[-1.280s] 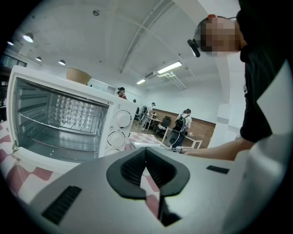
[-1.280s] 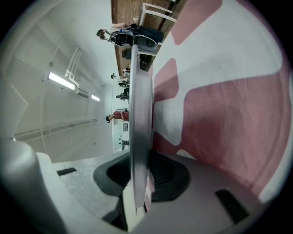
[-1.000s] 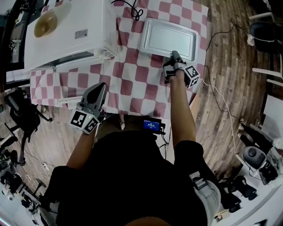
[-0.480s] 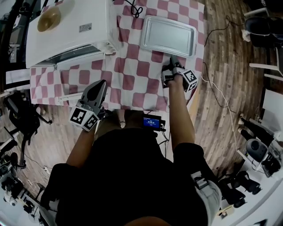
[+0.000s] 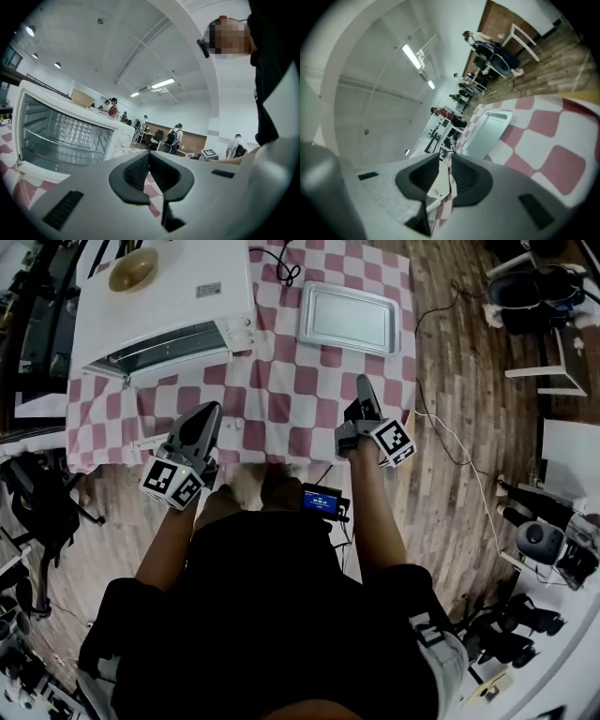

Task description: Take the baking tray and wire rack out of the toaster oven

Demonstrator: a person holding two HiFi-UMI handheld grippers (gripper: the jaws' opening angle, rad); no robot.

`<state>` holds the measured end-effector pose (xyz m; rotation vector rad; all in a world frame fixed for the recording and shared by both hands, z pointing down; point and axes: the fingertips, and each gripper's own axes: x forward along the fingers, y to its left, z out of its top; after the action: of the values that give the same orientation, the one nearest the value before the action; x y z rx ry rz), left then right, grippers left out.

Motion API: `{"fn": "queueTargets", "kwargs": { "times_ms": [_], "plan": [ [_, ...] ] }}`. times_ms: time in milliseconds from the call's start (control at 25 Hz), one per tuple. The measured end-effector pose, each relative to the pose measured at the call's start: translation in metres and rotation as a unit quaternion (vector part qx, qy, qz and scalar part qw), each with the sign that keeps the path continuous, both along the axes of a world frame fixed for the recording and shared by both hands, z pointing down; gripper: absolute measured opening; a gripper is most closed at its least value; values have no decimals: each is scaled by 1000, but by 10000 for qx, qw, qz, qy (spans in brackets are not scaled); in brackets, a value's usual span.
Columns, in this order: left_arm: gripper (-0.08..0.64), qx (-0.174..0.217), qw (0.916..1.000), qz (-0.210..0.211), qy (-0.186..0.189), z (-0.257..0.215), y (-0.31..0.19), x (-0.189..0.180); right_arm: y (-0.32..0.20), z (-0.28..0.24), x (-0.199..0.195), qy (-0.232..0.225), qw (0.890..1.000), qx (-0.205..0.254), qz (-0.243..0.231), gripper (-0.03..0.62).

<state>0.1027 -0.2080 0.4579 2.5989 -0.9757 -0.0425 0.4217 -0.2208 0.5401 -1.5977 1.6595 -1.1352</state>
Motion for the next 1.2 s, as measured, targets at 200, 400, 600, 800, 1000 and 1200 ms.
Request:
{"fn": "queueTargets", "kwargs": {
  "times_ms": [200, 400, 600, 800, 1000, 1200],
  "plan": [
    [-9, 278, 9994, 118, 188, -27, 16, -35, 40, -81, -69, 1805, 9791, 744, -578, 83],
    [-9, 545, 9977, 246, 328, -53, 40, -74, 78, -145, -150, 3258, 9308, 1397, -895, 83],
    [-9, 868, 9952, 296, 335, -70, 73, -123, 118, -176, -231, 4172, 8838, 1793, -1131, 83],
    [-9, 979, 9951, 100, 131, -74, 105, -185, 153, -188, -303, 4482, 8639, 1982, -1162, 83],
    [-9, 946, 9954, -161, -14, -66, 135, -239, 183, -185, -352, 4373, 8694, 1991, -1151, 81],
    [-9, 959, 9940, -504, -164, -55, 162, -273, 210, -165, -366, 4250, 8807, 1722, -1187, 81]
  ]
}}
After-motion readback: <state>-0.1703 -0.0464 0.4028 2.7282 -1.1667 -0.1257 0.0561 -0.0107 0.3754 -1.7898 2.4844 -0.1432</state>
